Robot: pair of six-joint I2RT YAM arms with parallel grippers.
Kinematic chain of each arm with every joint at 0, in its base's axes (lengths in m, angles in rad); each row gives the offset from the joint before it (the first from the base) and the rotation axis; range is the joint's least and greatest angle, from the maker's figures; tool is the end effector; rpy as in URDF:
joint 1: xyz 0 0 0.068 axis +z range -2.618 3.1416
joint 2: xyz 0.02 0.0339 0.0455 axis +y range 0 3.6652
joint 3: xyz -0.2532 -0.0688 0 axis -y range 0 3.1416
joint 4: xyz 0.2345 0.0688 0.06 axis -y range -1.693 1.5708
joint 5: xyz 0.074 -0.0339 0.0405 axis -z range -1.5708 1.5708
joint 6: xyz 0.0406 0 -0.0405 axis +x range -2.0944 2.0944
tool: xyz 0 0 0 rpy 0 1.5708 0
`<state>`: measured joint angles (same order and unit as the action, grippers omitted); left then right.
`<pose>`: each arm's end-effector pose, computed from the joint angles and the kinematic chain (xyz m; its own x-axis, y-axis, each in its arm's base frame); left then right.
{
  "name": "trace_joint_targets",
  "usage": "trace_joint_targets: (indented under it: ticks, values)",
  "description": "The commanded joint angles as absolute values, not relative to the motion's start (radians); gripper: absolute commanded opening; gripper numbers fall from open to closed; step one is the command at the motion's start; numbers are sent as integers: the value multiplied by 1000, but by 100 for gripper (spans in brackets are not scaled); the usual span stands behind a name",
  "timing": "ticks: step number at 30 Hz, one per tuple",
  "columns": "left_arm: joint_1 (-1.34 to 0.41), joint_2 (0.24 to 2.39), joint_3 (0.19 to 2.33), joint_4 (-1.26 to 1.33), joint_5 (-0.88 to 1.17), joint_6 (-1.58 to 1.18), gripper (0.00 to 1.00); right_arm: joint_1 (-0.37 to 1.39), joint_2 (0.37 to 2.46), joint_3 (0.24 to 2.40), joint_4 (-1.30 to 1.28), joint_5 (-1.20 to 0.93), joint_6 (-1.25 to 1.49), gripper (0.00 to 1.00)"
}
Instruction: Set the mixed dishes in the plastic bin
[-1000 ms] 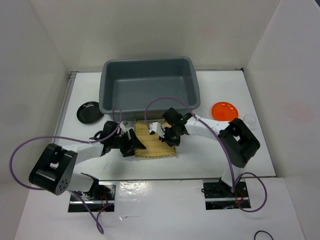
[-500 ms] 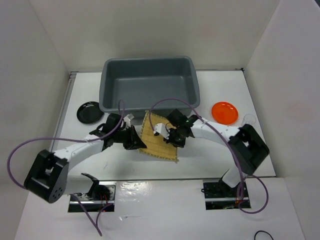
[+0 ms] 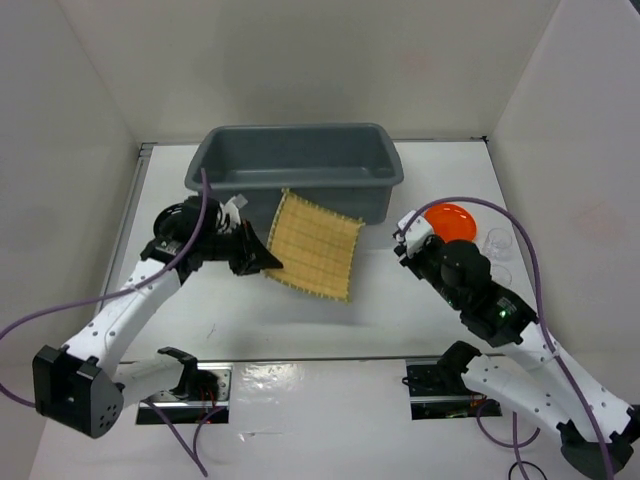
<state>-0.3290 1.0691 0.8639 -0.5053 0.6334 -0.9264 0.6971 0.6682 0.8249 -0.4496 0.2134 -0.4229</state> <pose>0.2013 -0.0941 0.2768 -0.9184 -0.3673 -0.1467 -0.0819 0.5396 -0.8379 0.1223 0.0912 0.3334 -0.0082 -0.5300 -0.8480 -0.5212 0.7259 -0.4487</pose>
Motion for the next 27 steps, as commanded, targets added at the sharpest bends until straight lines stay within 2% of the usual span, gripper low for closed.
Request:
trace_joint_targets:
  ticks: [1, 2, 5, 9, 17, 20, 22, 26, 27]
  values:
    - [-296, 1123, 1044, -241, 817, -894, 0, 696, 583, 713, -466, 432, -399, 39]
    - [-284, 1173, 1066, -241, 834, -894, 0, 696, 557, 701, -477, 451, -399, 46]
    - [-275, 1262, 1132, -233, 865, -876, 0, 696, 493, 675, -511, 502, -361, 50]
    - [-265, 1344, 1157, -244, 887, -833, 0, 686, 454, 655, -511, 532, -327, 50]
    - [-256, 1365, 1106, -196, 887, -844, 0, 632, 399, 624, -511, 511, -296, 51]
    - [-256, 1376, 1140, -96, 865, -916, 0, 632, 399, 600, -476, 511, -296, 51]
    - [-247, 1451, 1195, -40, 847, -991, 0, 632, 399, 600, -463, 511, -296, 51]
    - [-247, 1649, 1458, 60, 772, -1118, 0, 632, 399, 600, -463, 500, -305, 51]
    - [-247, 1740, 1586, 60, 753, -1155, 0, 632, 399, 600, -463, 500, -305, 51]
